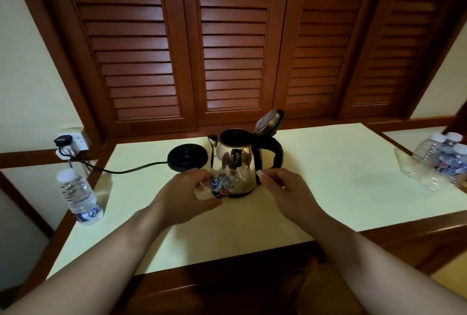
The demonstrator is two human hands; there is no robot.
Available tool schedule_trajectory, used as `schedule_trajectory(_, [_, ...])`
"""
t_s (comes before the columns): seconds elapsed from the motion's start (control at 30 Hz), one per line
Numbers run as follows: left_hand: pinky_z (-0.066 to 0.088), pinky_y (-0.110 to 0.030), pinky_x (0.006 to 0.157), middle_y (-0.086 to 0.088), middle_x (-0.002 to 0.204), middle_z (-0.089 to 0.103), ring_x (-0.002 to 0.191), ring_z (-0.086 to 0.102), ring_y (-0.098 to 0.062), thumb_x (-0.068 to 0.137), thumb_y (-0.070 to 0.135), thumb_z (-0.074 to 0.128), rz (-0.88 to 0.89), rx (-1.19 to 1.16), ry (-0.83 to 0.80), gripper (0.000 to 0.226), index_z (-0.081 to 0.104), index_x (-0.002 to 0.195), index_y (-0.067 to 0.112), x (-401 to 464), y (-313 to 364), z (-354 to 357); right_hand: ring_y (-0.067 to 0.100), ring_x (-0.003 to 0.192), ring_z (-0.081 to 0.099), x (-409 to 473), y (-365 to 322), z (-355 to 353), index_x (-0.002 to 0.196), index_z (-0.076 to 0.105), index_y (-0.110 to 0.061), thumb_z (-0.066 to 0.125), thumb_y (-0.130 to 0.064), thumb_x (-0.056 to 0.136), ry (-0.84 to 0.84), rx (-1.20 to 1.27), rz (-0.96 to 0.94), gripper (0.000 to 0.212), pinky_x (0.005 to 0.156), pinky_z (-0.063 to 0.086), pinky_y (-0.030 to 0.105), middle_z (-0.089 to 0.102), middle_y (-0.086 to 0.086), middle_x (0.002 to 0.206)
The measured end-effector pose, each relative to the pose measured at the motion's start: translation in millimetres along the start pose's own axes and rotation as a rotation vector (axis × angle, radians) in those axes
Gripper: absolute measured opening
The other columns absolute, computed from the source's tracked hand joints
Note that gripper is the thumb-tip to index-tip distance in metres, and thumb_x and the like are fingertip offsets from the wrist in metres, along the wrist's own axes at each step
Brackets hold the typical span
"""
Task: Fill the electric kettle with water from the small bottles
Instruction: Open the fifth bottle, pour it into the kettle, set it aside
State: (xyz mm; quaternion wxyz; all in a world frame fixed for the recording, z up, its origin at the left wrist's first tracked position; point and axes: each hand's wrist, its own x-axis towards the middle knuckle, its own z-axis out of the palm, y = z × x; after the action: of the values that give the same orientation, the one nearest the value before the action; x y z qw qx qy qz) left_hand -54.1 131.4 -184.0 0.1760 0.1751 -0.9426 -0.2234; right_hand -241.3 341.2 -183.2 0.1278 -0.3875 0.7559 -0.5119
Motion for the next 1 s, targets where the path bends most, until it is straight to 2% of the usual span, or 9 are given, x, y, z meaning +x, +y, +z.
schedule_trajectory(0.13, [0.053,-0.027,0.079,0.018,0.100,0.064,0.090,0.061,-0.002,0.077,0.057,0.083,0.047,0.008,0.001,0.044,0.068,0.114,0.036,8,20,9,0.008,0.094,0.065,-3,-7,-13,0.106,0.074,-0.036,0.063,-0.041,0.099,-0.041,0.048,-0.033,0.013,0.080,0.050,0.027,0.072,-0.005,0.102])
schedule_trajectory(0.2, [0.051,-0.022,0.076,0.016,0.098,0.064,0.088,0.060,-0.003,0.077,0.056,0.084,0.064,0.035,0.021,0.045,0.069,0.113,0.034,11,33,12,0.011,0.095,0.064,-5,-5,-23,0.102,0.070,-0.043,0.063,-0.042,0.099,-0.051,0.027,-0.054,0.008,0.081,0.050,0.030,0.072,-0.004,0.103])
schedule_trajectory(0.3, [0.047,-0.018,0.075,0.016,0.099,0.063,0.089,0.059,-0.002,0.076,0.054,0.086,0.092,0.035,0.033,0.047,0.070,0.115,0.034,15,53,17,0.011,0.096,0.063,-8,-1,-43,0.105,0.072,-0.041,0.062,-0.047,0.097,-0.077,0.013,-0.085,0.013,0.081,0.049,0.028,0.071,-0.007,0.103])
schedule_trajectory(0.47, [0.055,-0.032,0.081,0.016,0.103,0.065,0.094,0.063,-0.004,0.069,0.065,0.075,0.096,0.059,-0.027,0.054,0.070,0.114,0.037,28,87,28,0.005,0.094,0.063,-4,16,-90,0.115,0.073,-0.037,0.060,-0.053,0.097,-0.203,-0.127,-0.182,0.027,0.080,0.051,0.024,0.069,-0.013,0.103])
schedule_trajectory(0.53, [0.055,-0.034,0.080,0.017,0.100,0.063,0.092,0.062,-0.003,0.068,0.065,0.071,0.100,0.068,-0.049,0.053,0.071,0.113,0.038,36,102,34,0.005,0.092,0.063,-2,24,-112,0.117,0.070,-0.038,0.065,-0.047,0.097,-0.211,-0.149,-0.179,0.023,0.076,0.050,0.019,0.069,-0.015,0.102])
schedule_trajectory(0.6, [0.054,-0.029,0.080,0.017,0.101,0.063,0.093,0.061,-0.002,0.068,0.068,0.073,0.105,0.051,-0.071,0.054,0.071,0.115,0.041,44,117,41,0.003,0.092,0.064,-1,30,-133,0.121,0.069,-0.039,0.070,-0.039,0.095,-0.222,-0.150,-0.163,0.026,0.073,0.049,0.017,0.069,-0.018,0.102])
schedule_trajectory(0.77, [0.050,-0.024,0.079,0.015,0.098,0.060,0.091,0.060,-0.003,0.071,0.064,0.080,0.134,0.033,-0.131,0.050,0.072,0.115,0.041,63,149,59,-0.002,0.096,0.062,1,44,-171,0.123,0.071,-0.036,0.071,-0.032,0.094,-0.263,-0.258,-0.152,0.029,0.076,0.049,0.017,0.068,-0.024,0.113])
schedule_trajectory(0.87, [0.052,-0.029,0.078,0.016,0.097,0.057,0.089,0.058,-0.002,0.072,0.067,0.076,0.154,0.072,-0.119,0.051,0.072,0.115,0.039,72,164,68,-0.004,0.091,0.062,-4,51,-184,0.116,0.072,-0.031,0.063,-0.042,0.098,-0.234,-0.266,-0.144,0.024,0.071,0.049,0.014,0.070,-0.020,0.098])
schedule_trajectory(1.0, [0.052,-0.032,0.080,0.016,0.095,0.054,0.090,0.056,-0.002,0.071,0.079,0.060,0.202,0.080,-0.102,0.065,0.072,0.121,0.039,83,181,80,0.007,0.070,0.066,-7,61,-194,0.094,0.066,-0.023,0.053,-0.046,0.103,-0.211,-0.221,-0.039,0.027,0.064,0.054,0.023,0.070,-0.003,0.079])
